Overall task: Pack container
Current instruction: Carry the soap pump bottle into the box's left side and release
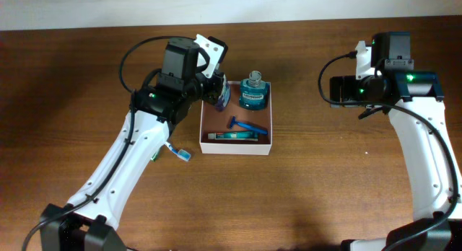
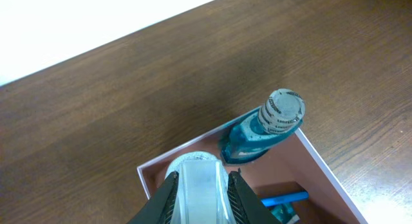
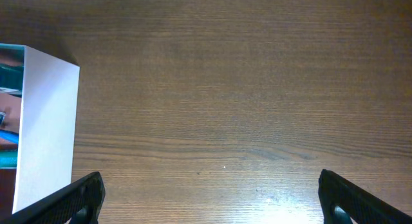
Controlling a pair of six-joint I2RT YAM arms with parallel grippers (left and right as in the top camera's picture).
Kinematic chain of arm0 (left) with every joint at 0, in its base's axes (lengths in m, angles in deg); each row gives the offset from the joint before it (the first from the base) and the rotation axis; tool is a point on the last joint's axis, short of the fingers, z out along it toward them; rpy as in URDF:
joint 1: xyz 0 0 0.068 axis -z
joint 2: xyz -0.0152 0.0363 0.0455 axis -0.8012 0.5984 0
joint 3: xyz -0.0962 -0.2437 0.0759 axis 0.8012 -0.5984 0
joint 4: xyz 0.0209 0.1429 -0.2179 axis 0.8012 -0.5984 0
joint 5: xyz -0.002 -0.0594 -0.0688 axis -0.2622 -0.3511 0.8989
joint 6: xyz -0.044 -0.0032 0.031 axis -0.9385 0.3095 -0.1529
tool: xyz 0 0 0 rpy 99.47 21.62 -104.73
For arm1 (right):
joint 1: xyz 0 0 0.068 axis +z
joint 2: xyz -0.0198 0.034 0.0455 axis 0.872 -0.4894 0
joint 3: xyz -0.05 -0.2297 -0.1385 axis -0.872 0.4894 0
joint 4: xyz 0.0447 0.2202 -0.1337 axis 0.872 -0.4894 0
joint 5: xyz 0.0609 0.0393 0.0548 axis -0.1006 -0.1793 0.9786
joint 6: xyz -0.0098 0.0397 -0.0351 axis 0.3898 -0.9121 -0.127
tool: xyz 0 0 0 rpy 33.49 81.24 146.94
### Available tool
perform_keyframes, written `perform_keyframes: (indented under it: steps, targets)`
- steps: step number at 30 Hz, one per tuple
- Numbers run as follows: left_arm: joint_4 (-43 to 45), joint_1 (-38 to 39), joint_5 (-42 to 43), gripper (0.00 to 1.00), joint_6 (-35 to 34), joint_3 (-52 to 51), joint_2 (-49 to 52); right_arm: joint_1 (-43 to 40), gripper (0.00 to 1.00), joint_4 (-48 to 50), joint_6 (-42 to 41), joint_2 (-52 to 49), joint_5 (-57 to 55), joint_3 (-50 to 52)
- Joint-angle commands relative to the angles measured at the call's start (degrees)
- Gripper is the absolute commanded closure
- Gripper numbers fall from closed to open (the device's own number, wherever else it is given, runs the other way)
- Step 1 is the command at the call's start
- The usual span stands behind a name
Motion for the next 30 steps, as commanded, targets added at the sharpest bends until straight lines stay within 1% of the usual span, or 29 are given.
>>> perform_keyframes:
  steps: [1, 7, 12, 27, 28, 30]
  targets:
    - [1.7, -0.1, -1.2, 0.87, 1.5, 1.7, -0.2, -0.3, 0.02, 0.0, -0.5, 0.2, -0.4, -0.4]
    - [2.8, -0.1, -1.7, 0.88, 1.4, 1.7, 1.5, -0.3, 0.01, 0.0, -0.5, 0.2, -0.4, -0.4]
    - [3.2, -0.1, -8.2, 0.88, -2.4, 1.7, 4.2, -0.3, 0.02, 0.0, -0.5, 0.2, -0.4, -0.4]
    - [6.6, -0.1, -8.4, 0.88, -2.5, 1.7, 9.3, -0.3, 0.02, 0.0, -0.5, 0.2, -0.4, -0.4]
    - [6.6, -0.1, -8.5, 0.84, -2.5, 1.7, 9.6, -0.3, 0.01, 0.0, -0.5, 0.2, -0.4, -0.4]
    - [6.6, -0.1, -8.4, 0.69, -2.4, 1.7, 10.1, -0.3, 0.02, 0.0, -0.5, 0.2, -0.4, -0.4]
